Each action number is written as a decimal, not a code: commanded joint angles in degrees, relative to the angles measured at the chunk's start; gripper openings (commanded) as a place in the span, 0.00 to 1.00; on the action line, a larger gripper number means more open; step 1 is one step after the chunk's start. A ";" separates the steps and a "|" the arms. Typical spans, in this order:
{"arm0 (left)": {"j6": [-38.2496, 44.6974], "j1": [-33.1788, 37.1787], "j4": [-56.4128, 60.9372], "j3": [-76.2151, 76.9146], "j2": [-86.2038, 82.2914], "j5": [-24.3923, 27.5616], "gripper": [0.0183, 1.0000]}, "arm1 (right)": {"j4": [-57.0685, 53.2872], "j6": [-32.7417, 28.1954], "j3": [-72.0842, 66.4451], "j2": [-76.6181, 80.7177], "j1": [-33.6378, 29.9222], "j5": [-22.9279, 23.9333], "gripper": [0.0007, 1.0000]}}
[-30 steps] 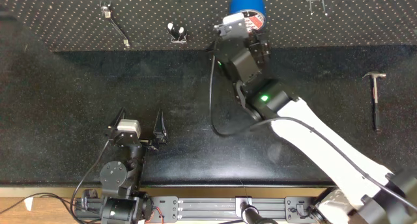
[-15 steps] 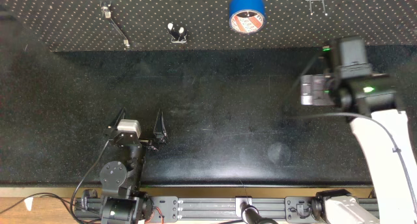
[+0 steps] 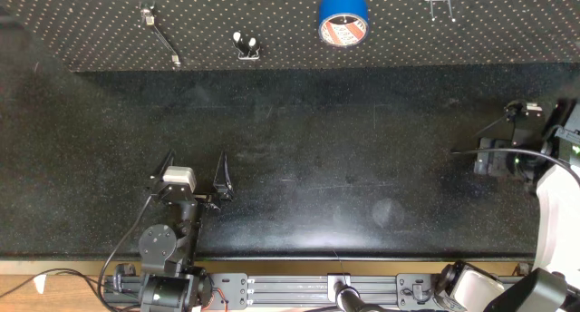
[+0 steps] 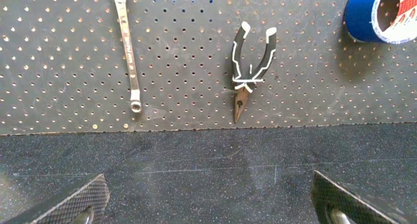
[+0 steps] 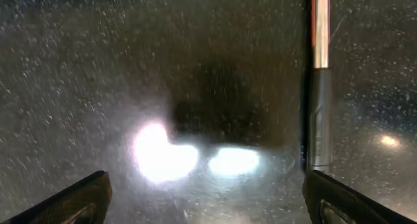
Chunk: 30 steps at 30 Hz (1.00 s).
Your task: Place Tools Onto Pegboard
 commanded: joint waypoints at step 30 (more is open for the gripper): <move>0.31 0.24 -0.46 -0.07 -0.33 0.17 1.00 | 1.75 -22.97 5.99 16.31 -9.29 7.69 0.96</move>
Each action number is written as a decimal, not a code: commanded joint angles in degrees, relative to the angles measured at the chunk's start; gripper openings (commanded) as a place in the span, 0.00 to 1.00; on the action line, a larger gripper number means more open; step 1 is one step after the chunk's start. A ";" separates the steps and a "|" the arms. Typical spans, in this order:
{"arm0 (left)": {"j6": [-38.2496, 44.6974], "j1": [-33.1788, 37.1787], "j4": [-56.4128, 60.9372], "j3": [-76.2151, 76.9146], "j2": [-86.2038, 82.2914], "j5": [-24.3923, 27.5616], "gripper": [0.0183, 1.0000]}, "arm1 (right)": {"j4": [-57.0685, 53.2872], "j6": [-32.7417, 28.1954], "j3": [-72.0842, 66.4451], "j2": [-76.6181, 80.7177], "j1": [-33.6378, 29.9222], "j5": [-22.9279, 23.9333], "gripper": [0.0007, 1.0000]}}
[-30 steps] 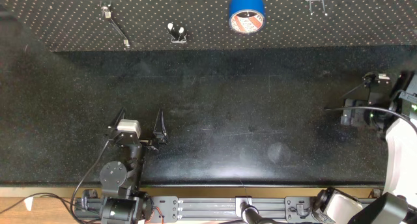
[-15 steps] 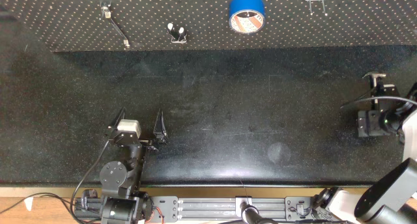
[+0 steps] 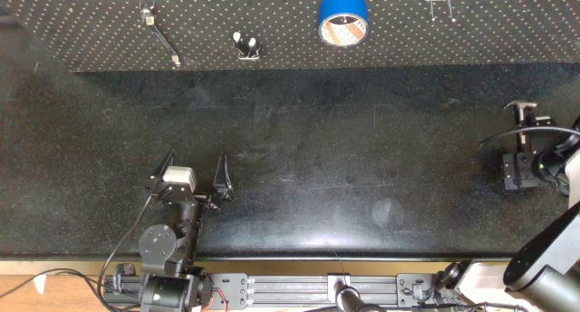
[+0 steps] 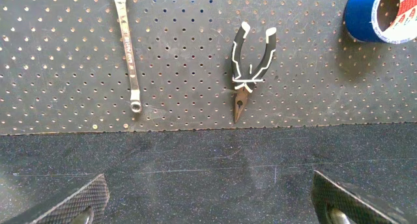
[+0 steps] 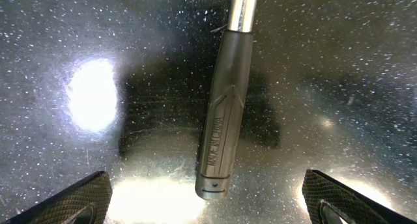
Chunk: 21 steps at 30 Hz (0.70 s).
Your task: Place Tools Onto Pegboard
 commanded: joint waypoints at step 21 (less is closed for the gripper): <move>0.31 0.24 -0.44 -0.07 -0.33 0.17 1.00 | 0.50 2.38 0.98 3.54 0.37 -2.56 0.32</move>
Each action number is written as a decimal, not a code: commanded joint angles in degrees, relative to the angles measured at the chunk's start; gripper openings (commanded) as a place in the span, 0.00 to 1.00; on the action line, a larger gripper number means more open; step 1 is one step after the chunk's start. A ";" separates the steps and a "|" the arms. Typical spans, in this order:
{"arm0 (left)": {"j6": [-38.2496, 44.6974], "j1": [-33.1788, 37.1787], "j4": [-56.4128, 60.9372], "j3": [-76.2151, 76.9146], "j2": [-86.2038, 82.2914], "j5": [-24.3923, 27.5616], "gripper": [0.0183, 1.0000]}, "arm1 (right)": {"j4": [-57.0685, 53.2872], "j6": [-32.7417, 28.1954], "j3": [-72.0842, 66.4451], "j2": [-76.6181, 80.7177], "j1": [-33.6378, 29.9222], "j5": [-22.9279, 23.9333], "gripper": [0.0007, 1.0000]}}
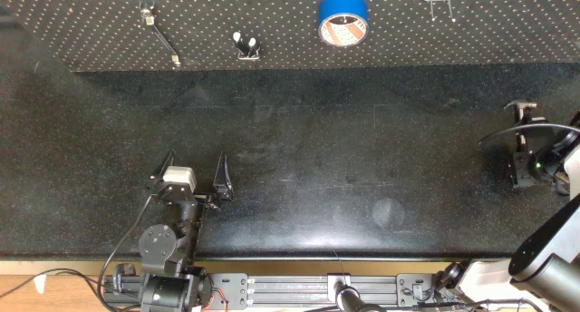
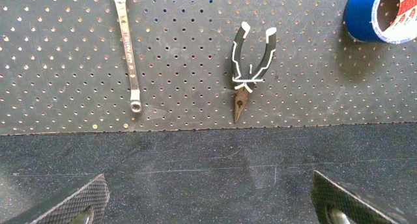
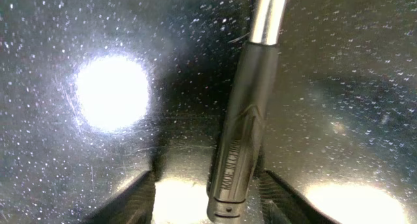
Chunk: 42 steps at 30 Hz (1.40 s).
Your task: Place Tools Onto Pegboard
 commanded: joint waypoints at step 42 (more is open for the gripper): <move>0.31 0.24 -0.46 -0.07 -0.33 0.17 1.00 | 16.76 34.62 0.90 -24.90 33.05 -14.95 0.07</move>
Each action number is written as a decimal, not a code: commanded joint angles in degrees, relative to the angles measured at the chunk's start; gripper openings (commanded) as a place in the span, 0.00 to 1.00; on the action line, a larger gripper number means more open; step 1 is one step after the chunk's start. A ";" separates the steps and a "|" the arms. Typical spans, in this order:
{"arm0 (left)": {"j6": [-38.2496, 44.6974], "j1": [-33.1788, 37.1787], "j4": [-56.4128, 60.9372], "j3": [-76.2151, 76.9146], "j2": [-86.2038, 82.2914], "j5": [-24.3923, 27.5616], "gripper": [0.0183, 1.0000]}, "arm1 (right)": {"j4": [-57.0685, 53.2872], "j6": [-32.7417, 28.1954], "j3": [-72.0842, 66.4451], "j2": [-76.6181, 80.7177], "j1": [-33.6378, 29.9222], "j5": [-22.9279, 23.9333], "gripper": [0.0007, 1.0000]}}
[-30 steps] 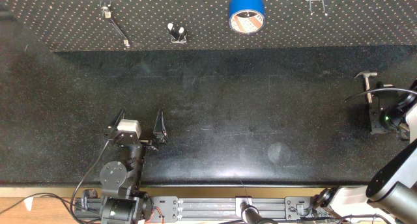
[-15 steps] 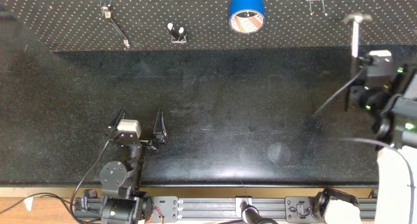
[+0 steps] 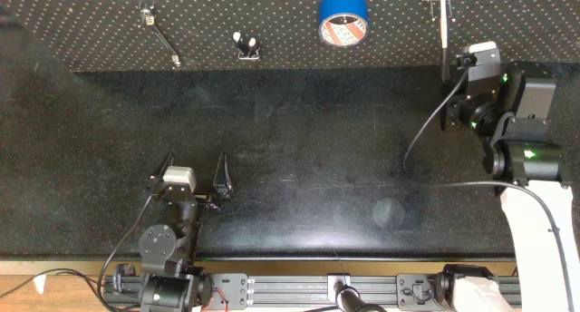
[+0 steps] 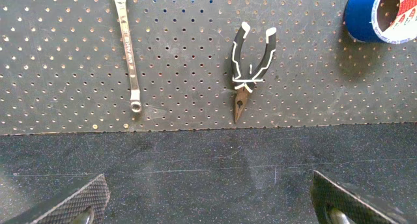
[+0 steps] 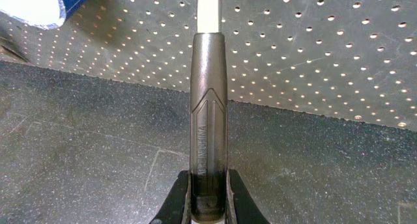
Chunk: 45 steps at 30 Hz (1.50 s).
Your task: Place Tools Onto Pegboard
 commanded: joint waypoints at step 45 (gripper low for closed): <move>0.31 0.24 -0.46 -0.07 -0.33 0.17 1.00 | 33.29 13.18 -54.16 -53.59 2.19 8.59 0.97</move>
